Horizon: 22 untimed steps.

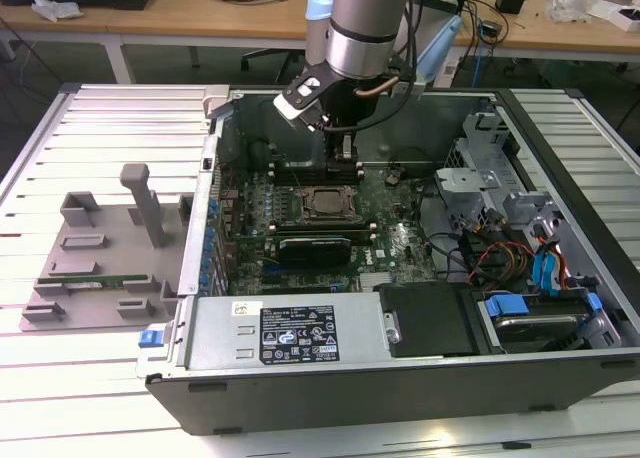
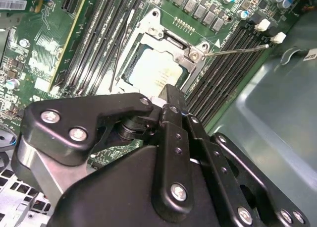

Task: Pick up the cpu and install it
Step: 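Close the cpu cover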

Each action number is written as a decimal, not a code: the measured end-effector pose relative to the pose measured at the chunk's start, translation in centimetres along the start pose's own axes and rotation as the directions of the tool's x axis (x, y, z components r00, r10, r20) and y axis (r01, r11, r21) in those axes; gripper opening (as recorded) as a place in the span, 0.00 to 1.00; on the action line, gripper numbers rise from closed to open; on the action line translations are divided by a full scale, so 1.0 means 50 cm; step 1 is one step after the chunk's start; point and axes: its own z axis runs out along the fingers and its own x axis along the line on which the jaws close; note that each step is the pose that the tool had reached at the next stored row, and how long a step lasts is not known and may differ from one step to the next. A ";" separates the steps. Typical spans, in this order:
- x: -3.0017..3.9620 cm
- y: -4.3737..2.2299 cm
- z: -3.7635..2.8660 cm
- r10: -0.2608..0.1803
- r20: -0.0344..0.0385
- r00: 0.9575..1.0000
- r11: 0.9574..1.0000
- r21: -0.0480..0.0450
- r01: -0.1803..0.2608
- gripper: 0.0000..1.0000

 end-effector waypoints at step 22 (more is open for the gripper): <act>-0.031 -0.010 -0.060 0.000 0.000 1.000 1.000 -0.002 0.000 0.11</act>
